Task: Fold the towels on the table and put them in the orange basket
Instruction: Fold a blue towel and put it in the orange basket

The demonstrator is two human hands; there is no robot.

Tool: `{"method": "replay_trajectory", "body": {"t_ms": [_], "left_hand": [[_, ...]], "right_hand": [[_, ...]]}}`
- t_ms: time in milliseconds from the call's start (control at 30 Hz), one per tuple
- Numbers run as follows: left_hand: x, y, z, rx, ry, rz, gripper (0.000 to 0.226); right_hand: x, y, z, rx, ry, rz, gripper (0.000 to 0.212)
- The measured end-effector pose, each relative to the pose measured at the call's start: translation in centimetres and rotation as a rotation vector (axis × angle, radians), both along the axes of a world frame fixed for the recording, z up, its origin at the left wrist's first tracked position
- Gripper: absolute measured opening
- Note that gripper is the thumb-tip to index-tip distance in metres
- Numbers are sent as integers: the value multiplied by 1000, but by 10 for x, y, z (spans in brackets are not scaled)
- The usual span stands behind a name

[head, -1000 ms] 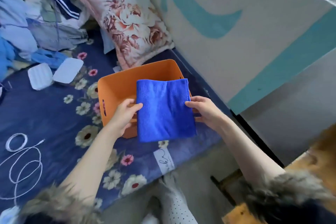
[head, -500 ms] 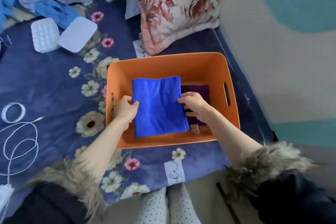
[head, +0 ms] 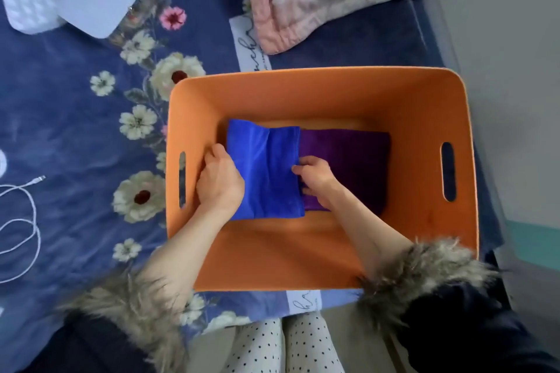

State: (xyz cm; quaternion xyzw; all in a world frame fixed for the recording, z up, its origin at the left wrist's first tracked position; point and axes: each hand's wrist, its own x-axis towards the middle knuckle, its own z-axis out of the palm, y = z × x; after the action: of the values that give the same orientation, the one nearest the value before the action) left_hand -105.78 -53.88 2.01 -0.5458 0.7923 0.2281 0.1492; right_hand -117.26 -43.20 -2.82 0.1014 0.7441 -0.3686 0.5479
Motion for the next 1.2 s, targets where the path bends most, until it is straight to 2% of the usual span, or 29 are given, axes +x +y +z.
{"method": "replay_trajectory", "body": {"t_ms": [100,167,267,333,400,500,733,900,1000,1067,1200], "left_hand": [[0,-1,-9,52,-42,-65,47],[2,0,-15,108,-92,-193,66],[5,2,-28,140,-196,-516,96],[2,6,-37,144,-212,-644,113],[-4,12,-46,151,-201,-707,121],[-11,21,-62,138,-212,-778,127],[-11,18,-83,120,-275,-798,126],[-18,16,-74,208,-305,-785,120],[-18,14,-52,288,-297,-734,103],[-13,18,-30,265,-260,-723,89],[-3,35,28,217,-36,-654,68]], "right_hand": [[-1,-1,-9,23,50,27,29],[2,2,-3,22,186,147,33],[6,16,3,74,625,572,47],[4,26,5,141,799,876,64],[-3,37,0,241,753,1071,85],[-17,53,-11,367,637,1193,110],[-24,61,-28,382,617,1265,118],[-28,57,-18,350,540,1258,112],[-25,59,5,302,531,1158,97],[-23,64,28,273,544,1063,85],[-20,77,91,157,648,802,70]]}}
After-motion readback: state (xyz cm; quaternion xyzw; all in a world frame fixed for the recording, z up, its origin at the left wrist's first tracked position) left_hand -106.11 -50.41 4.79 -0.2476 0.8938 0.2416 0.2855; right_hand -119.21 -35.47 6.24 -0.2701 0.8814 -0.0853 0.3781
